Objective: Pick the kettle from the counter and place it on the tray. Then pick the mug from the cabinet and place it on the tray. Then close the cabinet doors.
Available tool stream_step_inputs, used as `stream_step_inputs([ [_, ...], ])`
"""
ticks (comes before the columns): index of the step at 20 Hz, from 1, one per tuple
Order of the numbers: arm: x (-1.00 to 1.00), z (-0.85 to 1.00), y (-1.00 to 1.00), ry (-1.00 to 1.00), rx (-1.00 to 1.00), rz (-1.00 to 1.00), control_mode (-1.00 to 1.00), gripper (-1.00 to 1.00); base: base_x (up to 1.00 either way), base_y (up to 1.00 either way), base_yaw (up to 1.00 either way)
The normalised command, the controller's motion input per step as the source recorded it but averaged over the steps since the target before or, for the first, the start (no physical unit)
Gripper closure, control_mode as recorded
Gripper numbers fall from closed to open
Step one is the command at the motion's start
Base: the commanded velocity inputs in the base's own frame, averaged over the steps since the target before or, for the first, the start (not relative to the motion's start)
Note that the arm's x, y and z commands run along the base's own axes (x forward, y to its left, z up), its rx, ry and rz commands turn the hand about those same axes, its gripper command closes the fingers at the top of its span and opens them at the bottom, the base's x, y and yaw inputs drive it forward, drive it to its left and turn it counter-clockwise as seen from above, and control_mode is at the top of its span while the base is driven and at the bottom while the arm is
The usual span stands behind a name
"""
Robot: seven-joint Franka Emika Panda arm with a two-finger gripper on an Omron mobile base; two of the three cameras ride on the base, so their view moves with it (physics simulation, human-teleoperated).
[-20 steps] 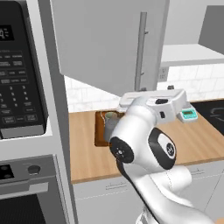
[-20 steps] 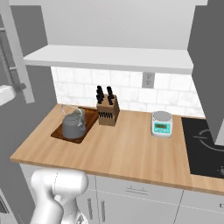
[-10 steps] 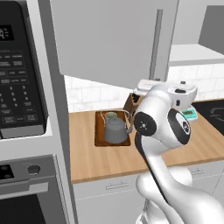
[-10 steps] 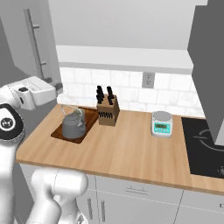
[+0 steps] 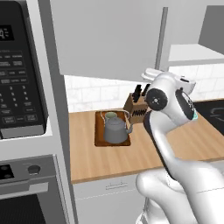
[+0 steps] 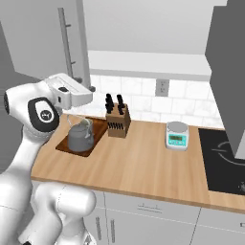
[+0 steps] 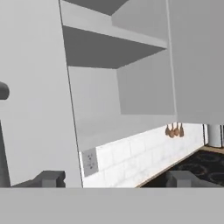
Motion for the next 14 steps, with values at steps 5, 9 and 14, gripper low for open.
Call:
stream_step_inputs([
  [5,0.82,0.00,-0.15,-0.02,0.22,0.11,-1.00,-1.00,0.00,0.00,0.00],
  [9,0.80,0.00,-0.08,-0.04,0.23,0.15,-1.00,-1.00,0.00,0.00,0.00],
  [14,0.77,0.00,-0.03,-0.07,0.22,0.15,-1.00,-1.00,0.00,0.00,0.00],
])
